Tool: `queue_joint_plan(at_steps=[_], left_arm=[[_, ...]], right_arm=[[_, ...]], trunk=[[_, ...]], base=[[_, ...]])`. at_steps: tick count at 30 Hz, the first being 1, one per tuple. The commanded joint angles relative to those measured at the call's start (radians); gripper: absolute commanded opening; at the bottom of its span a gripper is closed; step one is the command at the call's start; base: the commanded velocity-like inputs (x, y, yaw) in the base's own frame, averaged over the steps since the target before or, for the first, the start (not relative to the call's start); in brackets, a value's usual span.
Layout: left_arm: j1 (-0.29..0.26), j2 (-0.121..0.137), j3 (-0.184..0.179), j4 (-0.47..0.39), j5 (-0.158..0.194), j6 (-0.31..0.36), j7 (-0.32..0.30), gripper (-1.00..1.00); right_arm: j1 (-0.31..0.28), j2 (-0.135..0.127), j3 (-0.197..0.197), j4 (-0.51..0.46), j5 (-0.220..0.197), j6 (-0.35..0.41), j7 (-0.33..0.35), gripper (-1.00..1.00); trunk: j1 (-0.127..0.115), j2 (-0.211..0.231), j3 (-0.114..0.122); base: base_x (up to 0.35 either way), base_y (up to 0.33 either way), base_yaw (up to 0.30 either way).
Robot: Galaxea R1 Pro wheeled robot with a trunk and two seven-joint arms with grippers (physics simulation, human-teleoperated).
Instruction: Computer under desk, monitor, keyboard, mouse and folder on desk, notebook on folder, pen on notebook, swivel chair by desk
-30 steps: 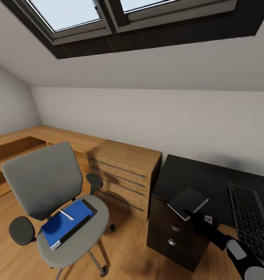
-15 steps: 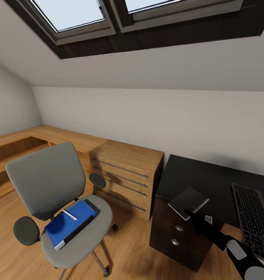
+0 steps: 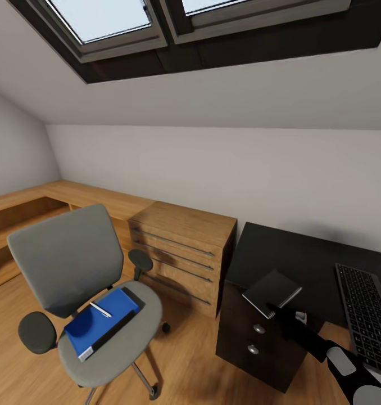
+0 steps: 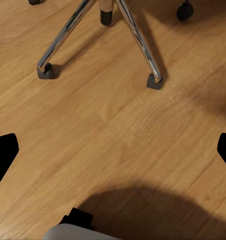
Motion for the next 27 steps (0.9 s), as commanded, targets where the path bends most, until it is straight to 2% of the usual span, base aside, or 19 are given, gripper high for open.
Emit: queue_joint_plan(at_steps=[1, 27], left_arm=[[-0.001, -0.001, 0.007, 0.000, -0.007, -0.003, 0.003, 1.00], [-0.001, -0.001, 0.008, 0.000, -0.007, -0.003, 0.007, 1.00]], right_arm=[[-0.001, 0.000, -0.004, 0.001, -0.001, 0.006, 0.002, -1.00], [-0.001, 0.000, -0.004, 0.000, -0.001, 0.006, 0.002, -1.00]], trunk=[[0.004, -0.008, -0.004], [0.104, -0.190, -0.086]], base=[[0.000, 0.000, 0.000], [0.000, 0.000, 0.000]])
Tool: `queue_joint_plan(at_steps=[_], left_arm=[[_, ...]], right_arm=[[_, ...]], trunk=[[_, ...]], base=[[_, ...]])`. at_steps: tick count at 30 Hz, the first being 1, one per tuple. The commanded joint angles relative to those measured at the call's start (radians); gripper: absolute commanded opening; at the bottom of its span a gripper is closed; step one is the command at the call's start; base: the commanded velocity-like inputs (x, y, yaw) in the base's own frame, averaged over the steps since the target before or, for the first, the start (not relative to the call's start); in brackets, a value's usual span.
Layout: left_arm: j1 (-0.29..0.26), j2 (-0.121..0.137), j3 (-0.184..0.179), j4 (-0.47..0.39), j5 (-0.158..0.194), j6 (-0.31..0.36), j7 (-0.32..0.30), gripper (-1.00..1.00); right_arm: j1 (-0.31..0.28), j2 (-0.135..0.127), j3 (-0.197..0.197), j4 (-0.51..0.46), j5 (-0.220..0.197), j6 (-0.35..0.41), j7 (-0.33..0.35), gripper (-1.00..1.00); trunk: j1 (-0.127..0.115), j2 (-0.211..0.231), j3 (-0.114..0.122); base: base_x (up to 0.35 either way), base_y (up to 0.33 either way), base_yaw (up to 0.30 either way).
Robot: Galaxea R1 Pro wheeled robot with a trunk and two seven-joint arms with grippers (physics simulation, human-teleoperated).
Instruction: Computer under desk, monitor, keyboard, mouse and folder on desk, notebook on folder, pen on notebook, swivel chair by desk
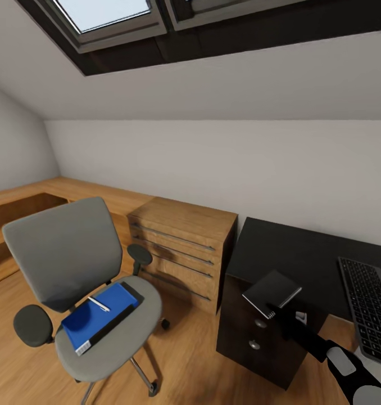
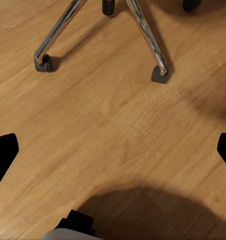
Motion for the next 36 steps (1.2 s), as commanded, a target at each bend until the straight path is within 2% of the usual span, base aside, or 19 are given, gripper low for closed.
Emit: queue_joint_plan(at_steps=[1, 11, 25, 36], left_arm=[[-0.001, -0.001, 0.007, 0.000, -0.008, -0.002, 0.003, 1.00], [-0.001, -0.001, 0.008, 0.000, -0.007, -0.002, 0.004, 1.00], [0.000, 0.001, 0.008, 0.000, -0.007, -0.002, 0.004, 1.00], [0.000, 0.001, 0.007, 0.000, -0.007, -0.002, -0.002, 1.00]], right_arm=[[-0.001, 0.000, -0.004, 0.001, -0.001, 0.006, 0.002, -1.00], [-0.001, 0.000, -0.004, 0.001, -0.001, 0.006, 0.001, -1.00], [-0.001, -0.001, -0.004, 0.001, -0.001, 0.006, 0.000, -1.00], [0.000, 0.000, -0.004, 0.001, -0.001, 0.005, 0.000, -1.00]], trunk=[[0.004, -0.008, -0.004], [0.042, -0.078, -0.036], [0.042, -0.078, -0.036], [0.042, -0.078, -0.036]], base=[[0.000, 0.000, 0.000], [0.000, 0.000, 0.000], [0.002, 0.000, 0.000], [0.156, 0.000, 0.000]])
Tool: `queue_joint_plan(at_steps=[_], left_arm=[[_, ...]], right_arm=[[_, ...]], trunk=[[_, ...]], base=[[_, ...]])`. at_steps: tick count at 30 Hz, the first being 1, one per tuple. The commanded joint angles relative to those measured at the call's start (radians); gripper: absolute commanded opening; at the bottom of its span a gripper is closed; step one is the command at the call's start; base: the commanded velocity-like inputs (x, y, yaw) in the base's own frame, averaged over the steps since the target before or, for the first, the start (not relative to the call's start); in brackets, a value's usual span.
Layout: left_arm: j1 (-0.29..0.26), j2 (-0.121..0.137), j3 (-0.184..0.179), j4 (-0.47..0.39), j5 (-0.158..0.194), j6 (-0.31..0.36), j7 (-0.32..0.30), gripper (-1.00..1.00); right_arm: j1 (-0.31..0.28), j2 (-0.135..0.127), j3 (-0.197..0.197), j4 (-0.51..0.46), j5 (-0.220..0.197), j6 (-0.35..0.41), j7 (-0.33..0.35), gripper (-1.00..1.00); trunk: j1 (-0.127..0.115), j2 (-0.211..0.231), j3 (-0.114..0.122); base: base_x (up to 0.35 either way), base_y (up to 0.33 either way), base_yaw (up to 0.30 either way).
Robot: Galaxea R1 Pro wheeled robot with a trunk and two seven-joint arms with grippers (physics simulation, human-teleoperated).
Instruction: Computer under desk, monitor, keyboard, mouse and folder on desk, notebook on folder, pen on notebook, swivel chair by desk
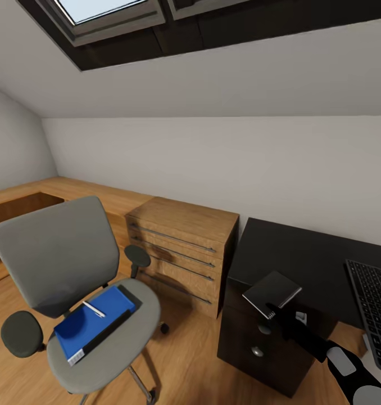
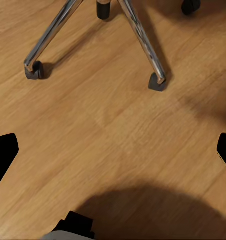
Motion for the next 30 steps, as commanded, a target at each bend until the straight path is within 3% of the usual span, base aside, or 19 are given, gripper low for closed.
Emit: queue_joint_plan(at_steps=[1, 30], left_arm=[[-0.001, -0.001, 0.006, 0.000, -0.007, -0.002, 0.003, 1.00], [-0.001, -0.001, 0.006, 0.000, -0.007, -0.002, 0.002, 1.00]], right_arm=[[-0.001, 0.000, -0.004, 0.001, 0.000, 0.005, 0.002, -1.00], [-0.001, 0.000, -0.004, 0.001, 0.000, 0.003, 0.001, -1.00]], trunk=[[0.000, 0.000, -0.001], [0.000, 0.000, -0.001]], base=[[0.056, 0.000, 0.000], [0.026, 0.000, 0.000]])
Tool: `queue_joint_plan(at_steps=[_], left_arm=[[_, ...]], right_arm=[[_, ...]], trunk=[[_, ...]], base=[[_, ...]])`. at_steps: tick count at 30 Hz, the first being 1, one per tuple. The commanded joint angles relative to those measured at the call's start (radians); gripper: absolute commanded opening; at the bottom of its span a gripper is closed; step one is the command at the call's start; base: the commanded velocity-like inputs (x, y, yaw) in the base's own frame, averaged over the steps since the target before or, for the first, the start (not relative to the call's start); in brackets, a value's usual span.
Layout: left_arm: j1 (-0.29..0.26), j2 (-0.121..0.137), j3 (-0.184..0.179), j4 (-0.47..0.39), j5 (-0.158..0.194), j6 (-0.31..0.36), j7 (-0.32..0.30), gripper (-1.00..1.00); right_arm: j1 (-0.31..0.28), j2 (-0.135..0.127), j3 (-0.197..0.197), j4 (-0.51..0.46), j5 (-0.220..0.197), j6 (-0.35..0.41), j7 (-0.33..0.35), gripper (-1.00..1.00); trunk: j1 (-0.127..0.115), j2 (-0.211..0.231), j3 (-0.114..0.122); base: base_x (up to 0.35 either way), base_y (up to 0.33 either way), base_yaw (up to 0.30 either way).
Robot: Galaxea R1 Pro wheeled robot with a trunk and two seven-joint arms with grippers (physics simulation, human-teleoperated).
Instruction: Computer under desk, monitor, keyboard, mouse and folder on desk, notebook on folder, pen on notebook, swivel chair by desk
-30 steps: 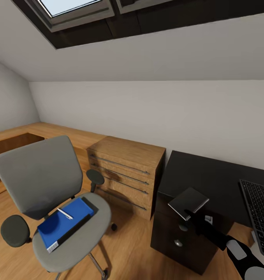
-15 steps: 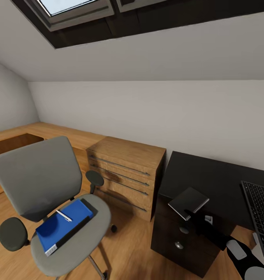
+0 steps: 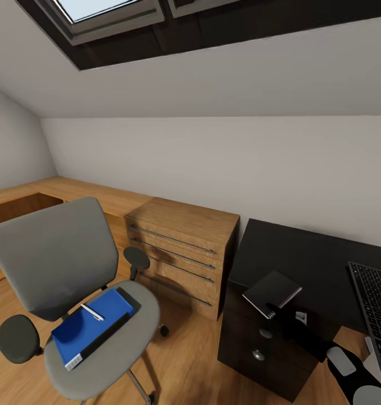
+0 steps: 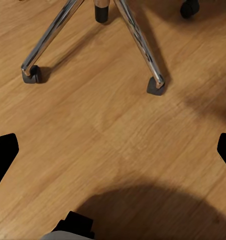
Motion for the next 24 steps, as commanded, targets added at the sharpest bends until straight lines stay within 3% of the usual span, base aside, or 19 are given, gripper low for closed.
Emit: queue_joint_plan(at_steps=[1, 24], left_arm=[[-0.001, -0.001, 0.006, 0.000, -0.008, -0.002, 0.003, 1.00], [-0.001, -0.001, 0.006, 0.000, -0.007, -0.002, 0.004, 1.00]], right_arm=[[-0.001, 0.000, -0.004, 0.001, 0.000, 0.005, 0.002, -1.00], [0.000, 0.000, -0.004, 0.002, 0.000, 0.005, 0.002, -1.00]], trunk=[[0.000, 0.000, -0.001], [0.000, 0.000, -0.001]], base=[[0.000, 0.000, 0.000], [0.000, 0.000, 0.000]])
